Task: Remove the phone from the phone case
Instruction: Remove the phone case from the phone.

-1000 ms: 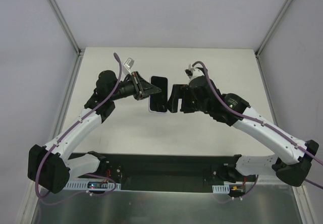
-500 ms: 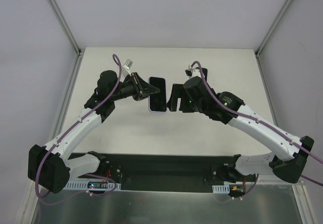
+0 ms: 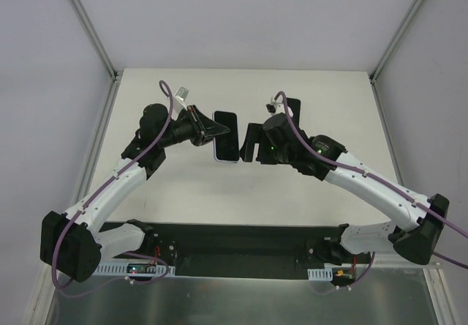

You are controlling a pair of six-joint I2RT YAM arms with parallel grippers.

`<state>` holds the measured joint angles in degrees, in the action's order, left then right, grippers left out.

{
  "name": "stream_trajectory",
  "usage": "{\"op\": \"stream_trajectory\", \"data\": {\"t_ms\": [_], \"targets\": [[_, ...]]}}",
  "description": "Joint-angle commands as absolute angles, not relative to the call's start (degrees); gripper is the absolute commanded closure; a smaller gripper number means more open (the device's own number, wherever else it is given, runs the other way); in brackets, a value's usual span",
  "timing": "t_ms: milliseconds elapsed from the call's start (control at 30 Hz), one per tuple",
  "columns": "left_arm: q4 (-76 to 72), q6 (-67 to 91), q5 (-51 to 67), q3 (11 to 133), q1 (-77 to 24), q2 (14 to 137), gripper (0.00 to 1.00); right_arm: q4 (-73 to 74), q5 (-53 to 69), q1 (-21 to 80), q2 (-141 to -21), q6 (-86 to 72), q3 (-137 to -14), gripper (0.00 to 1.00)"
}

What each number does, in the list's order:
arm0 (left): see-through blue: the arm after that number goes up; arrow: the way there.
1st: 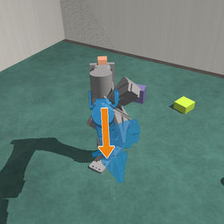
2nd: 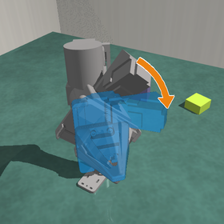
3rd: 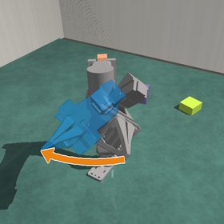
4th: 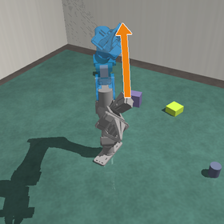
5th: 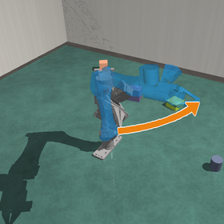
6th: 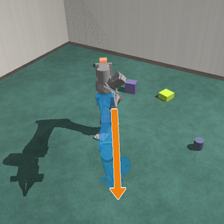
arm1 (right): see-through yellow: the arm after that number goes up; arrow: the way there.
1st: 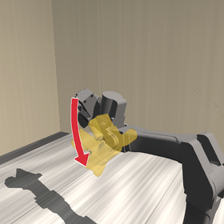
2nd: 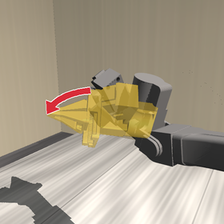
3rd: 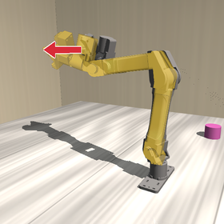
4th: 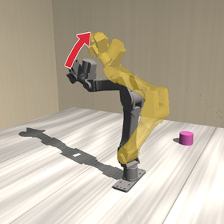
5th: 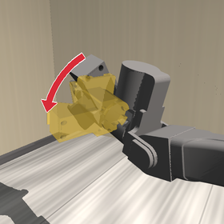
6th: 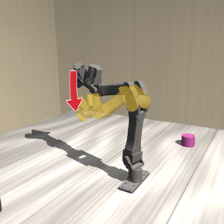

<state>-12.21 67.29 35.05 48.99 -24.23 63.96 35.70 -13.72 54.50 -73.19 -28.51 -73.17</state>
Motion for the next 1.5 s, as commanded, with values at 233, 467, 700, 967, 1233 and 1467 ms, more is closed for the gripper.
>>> {"op": "stream_trajectory", "data": {"t_ms": [233,467,700,967,1233,1467], "targets": [[-40.2,86.2,34.5,44.6,-24.3,58.7,1.0,18.6,7.2,53.5,-71.5,-34.5,-60.0,0.16],[-43.9,88.1,33.0,41.9,-24.3,58.4,1.0,8.8,12.3,52.3,-70.3,-38.1,-55.6,0.16],[-50.4,92.3,32.2,38.9,-24.3,59.9,1.0,-2.4,16.1,50.9,-69.1,-40.3,-51.3,0.14],[-54.1,94.3,31.6,35.8,-24.3,61.2,1.0,-9.8,17.8,48.9,-67.2,-41.5,-48.5,0.14],[-54.7,93.2,31.1,32.6,-24.3,59.9,1.0,-3.3,13.7,45.0,-69.0,-43.7,-53.1,0.19],[-54.2,92.1,31.3,33.1,-25.3,59.5,1.0,5.8,10.6,44.4,-76.2,-44.9,-60.8,0.22]]}}
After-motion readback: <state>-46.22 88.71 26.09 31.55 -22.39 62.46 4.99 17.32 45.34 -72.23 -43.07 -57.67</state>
